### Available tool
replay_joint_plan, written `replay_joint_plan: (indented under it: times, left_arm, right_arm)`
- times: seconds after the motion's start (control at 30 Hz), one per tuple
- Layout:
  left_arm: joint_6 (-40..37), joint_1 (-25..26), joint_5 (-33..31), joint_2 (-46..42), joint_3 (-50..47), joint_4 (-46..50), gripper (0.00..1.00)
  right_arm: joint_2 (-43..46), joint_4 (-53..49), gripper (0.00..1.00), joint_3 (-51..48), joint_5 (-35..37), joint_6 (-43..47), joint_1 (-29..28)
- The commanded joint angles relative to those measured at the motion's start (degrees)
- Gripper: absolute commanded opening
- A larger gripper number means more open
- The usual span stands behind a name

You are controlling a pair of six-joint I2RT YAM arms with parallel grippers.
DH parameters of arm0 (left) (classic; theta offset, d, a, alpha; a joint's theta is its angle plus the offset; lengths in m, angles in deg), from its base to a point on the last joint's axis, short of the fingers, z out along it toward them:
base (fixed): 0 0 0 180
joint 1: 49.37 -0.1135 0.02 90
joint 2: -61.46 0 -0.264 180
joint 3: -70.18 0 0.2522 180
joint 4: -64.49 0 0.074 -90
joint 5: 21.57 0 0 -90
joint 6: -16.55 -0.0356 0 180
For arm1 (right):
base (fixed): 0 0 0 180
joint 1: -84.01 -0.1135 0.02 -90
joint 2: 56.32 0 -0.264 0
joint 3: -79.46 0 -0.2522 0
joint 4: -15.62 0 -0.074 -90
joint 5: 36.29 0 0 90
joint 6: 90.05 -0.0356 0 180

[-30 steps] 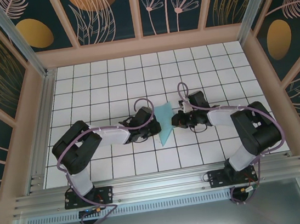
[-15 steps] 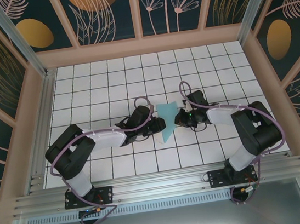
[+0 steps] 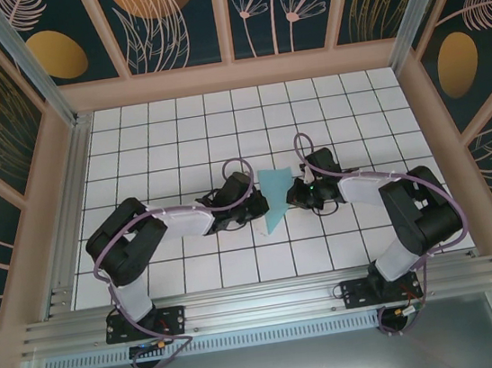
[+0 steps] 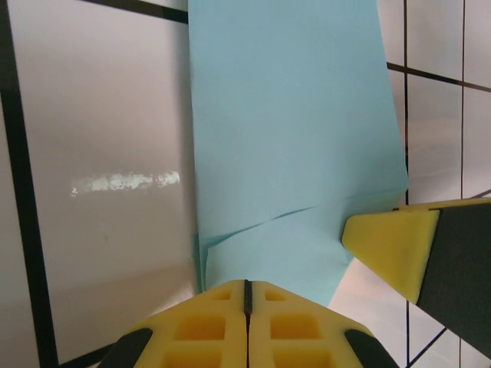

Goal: Fold a paper plane with a square sheet of paper (pick it up from the middle)
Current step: Fourth fold the wing at the center of the table.

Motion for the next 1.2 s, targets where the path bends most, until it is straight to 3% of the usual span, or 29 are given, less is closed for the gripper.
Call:
replay_joint_plan:
  times: [0.0,0.23,0.47,0.63,0.87,1.03,1.17]
  left_arm:
    - [-0.58,-0.43,-2.24,1.56,1.70,2.42,0.06]
    - [-0.70,-0.50,-1.59,3.69,3.24,3.80,0.04]
    - [0.05,-0.49,-2.25,4.33,4.05,7.59,0.02]
    - [0.09,-0.49,-2.13,4.97,4.17,10.15,0.02]
    - [-0.16,-0.53,-1.71,5.46,6.34,11.30,0.02]
    - [-0.20,-0.55,-1.71,5.55,6.36,11.57,0.02]
    - [-0.34,-0.49,-1.53,5.77,6.44,11.66,0.02]
  right_arm:
    - [-0.90,-1.30,0.10,1.62,0.43,0.24,-0.37]
    - [-0.59,-1.09,0.11,1.66,-0.01,0.09,-0.43]
    - [1.39,0.05,0.25,1.11,-1.02,-0.36,-0.49]
    - [2.35,-0.09,0.17,1.11,-1.24,-0.86,-0.47]
    - [2.68,-0.50,0.22,1.04,-1.41,-1.17,-0.50]
    - [2.96,-0.65,0.10,1.14,-1.92,-1.86,-0.56]
    - [2.93,-1.73,0.07,1.77,-1.57,-2.85,-1.05]
